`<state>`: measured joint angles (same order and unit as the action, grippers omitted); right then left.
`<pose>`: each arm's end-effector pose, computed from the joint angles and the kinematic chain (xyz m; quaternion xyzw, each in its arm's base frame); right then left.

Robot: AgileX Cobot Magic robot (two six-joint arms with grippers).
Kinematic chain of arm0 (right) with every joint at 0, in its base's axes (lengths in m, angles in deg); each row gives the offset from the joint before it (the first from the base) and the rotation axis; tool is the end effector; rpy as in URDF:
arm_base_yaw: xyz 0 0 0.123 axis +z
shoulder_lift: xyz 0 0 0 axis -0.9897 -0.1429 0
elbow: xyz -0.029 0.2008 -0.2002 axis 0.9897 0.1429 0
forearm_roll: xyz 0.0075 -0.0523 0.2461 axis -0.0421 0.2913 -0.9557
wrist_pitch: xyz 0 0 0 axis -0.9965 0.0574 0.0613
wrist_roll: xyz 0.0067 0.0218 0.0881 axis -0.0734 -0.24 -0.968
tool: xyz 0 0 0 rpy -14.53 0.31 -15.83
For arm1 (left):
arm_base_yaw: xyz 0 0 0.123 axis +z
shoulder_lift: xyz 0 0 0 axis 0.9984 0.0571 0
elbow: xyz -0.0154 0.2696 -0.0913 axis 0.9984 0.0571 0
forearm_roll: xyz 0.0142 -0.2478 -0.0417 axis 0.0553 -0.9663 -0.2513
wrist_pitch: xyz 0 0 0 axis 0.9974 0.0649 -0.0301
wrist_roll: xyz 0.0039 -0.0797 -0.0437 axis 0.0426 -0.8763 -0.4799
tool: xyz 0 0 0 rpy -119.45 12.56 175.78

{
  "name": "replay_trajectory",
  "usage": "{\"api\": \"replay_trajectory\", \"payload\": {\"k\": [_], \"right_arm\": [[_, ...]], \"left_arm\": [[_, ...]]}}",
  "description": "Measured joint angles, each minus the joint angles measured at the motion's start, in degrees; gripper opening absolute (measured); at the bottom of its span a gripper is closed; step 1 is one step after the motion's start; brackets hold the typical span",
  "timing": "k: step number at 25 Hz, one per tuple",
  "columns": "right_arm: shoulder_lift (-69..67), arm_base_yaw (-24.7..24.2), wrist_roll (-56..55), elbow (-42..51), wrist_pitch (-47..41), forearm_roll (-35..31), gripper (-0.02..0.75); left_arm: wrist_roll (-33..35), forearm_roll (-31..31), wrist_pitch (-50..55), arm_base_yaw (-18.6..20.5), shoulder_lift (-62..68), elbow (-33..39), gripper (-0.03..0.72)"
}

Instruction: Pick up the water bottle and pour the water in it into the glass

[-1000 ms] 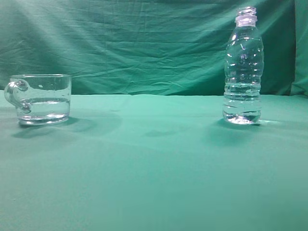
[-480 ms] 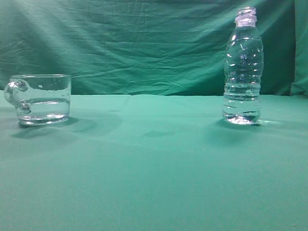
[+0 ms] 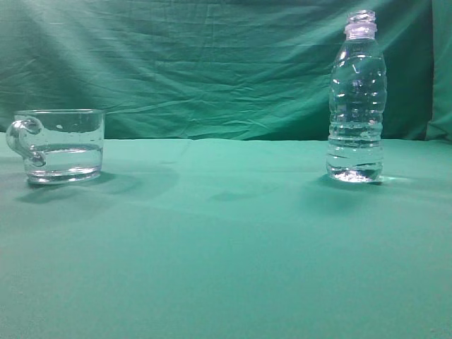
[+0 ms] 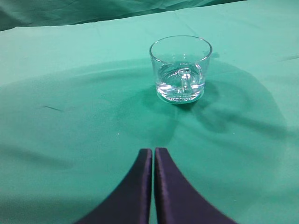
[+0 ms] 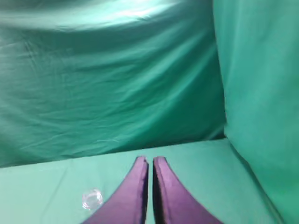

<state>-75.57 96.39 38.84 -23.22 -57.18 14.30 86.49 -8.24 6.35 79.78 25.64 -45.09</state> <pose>0.0740 0.0007 0.3728 0.0659 0.7242 0.1009 0.6790 0.0515 -0.0118 0.1769 0.0901 0.7897 -0.0429 0.6054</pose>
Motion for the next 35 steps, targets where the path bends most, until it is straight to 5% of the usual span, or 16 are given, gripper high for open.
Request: {"api": "replay_trajectory", "payload": {"k": [5, 10, 25, 35], "right_arm": [[4.0, 0.0, 14.8, 0.2, -9.8, -7.7, 0.0], [4.3, 0.0, 35.4, 5.6, -10.7, -19.2, 0.0], [23.0, -7.1, 32.7, 35.5, 1.6, -21.9, 0.0], [23.7, -8.3, 32.1, 39.9, 3.4, -21.9, 0.0]], "left_arm": [[0.0, 0.0, 0.0, 0.0, 0.0, 0.0, 0.0], [0.0, 0.0, 0.0, 0.0, 0.0, 0.0, 0.0], [0.0, 0.0, 0.0, 0.0, 0.0, 0.0, 0.0], [0.0, 0.0, 0.0, 0.0, 0.0, 0.0, 0.0]]}}
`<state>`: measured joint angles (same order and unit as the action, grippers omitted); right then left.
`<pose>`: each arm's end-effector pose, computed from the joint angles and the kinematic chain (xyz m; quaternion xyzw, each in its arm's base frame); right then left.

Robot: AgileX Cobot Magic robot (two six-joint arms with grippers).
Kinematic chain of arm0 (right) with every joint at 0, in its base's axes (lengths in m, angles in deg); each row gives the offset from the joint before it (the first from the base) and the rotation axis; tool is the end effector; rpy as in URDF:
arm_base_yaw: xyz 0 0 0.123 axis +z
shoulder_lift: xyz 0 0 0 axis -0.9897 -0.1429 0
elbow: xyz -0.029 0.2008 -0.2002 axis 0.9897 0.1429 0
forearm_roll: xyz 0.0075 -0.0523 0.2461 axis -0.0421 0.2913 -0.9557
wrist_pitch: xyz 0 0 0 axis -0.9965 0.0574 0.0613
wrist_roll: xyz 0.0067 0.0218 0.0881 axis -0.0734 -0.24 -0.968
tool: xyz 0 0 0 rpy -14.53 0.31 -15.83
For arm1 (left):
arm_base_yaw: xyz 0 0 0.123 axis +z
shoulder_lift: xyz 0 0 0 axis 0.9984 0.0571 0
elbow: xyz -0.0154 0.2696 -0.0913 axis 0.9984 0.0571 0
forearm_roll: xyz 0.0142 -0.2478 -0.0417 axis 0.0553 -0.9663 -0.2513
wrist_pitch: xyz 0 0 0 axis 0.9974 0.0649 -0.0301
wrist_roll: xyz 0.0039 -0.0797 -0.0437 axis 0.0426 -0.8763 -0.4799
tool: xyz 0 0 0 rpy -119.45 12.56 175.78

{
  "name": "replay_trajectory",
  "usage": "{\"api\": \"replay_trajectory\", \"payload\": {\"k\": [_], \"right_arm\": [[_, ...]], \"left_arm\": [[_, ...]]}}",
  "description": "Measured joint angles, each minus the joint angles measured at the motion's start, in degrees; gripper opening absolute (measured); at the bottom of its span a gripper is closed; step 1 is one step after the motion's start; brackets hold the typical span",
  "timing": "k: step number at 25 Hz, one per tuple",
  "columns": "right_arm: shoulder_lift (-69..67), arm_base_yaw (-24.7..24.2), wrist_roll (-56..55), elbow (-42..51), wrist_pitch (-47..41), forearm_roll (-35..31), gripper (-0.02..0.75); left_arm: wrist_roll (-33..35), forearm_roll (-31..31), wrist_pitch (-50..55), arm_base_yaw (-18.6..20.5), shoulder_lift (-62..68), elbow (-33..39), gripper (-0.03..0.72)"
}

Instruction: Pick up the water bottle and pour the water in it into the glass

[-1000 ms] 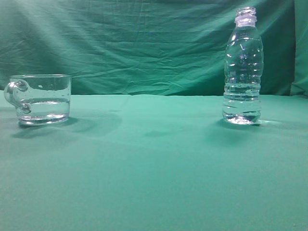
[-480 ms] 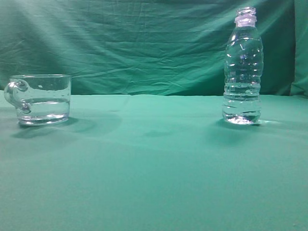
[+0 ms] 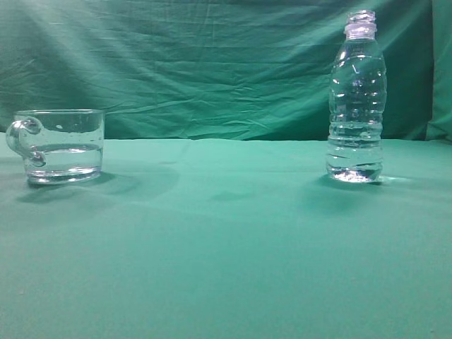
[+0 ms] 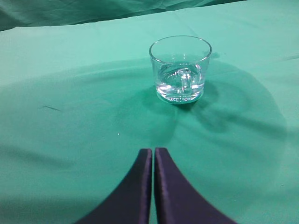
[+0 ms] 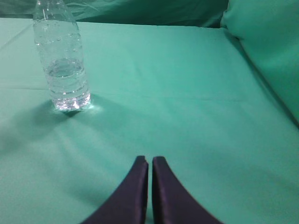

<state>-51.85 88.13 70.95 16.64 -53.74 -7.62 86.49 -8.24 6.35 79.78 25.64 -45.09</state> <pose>0.0519 0.0030 0.1712 -0.0216 0.8108 0.0307 0.5841 0.0515 -0.0118 0.1769 0.0901 0.7897 -0.0429 0.6054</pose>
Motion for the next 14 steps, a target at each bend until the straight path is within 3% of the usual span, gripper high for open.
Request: {"api": "replay_trajectory", "payload": {"k": [14], "right_arm": [[0.0, 0.0, 0.2, 0.1, 0.5, 0.0, 0.0]], "left_arm": [[0.0, 0.0, 0.0, 0.0, 0.0, 0.0, 0.0]]}}
